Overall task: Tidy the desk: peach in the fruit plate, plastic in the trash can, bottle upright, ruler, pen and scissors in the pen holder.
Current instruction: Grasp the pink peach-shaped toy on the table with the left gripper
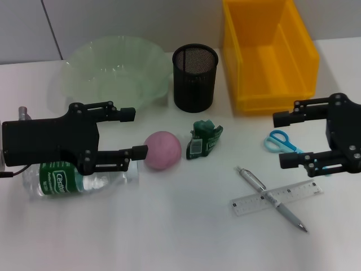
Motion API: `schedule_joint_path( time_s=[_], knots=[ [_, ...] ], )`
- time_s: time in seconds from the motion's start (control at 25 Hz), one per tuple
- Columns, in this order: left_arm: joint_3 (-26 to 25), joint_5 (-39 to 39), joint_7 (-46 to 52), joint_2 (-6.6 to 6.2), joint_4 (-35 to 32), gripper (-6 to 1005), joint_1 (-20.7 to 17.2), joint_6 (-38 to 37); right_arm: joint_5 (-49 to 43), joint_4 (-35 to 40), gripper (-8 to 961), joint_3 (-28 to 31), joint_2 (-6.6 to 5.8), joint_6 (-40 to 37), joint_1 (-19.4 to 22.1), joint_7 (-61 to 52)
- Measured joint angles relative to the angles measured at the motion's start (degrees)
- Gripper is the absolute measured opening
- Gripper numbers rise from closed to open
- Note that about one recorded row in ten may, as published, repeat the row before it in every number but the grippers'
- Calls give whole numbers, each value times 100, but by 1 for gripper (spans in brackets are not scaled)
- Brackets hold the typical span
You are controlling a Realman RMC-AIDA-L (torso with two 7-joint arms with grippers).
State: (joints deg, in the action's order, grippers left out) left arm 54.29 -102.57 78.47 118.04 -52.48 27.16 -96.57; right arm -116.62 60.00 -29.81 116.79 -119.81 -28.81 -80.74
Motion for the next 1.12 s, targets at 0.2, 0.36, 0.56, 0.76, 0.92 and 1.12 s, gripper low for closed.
schedule_joint_path(
  time_s=[0.2, 0.36, 0.56, 0.76, 0.92, 1.12],
  knots=[
    [-4, 1, -9, 11, 11, 763, -13, 118, 8, 126, 698, 84, -6, -13, 30, -98],
    [3, 16, -9, 33, 20, 760, -23, 273, 49, 111, 698, 92, -6, -34, -25, -121],
    [55, 1, 212, 42, 21, 757, 79, 479, 360, 48, 699, 95, 77, 13, -127, -165],
    [545, -300, 678, 24, -10, 754, 220, 958, 1079, -66, 699, 122, 147, 184, -99, -169],
    [858, -688, 997, 36, -34, 751, 383, 1248, 1354, -74, 699, 157, 168, 423, 39, -161],
    [874, -733, 1060, 42, 14, 748, 434, 1361, 1791, -114, 699, 213, 127, 460, 271, -112]
  ],
)
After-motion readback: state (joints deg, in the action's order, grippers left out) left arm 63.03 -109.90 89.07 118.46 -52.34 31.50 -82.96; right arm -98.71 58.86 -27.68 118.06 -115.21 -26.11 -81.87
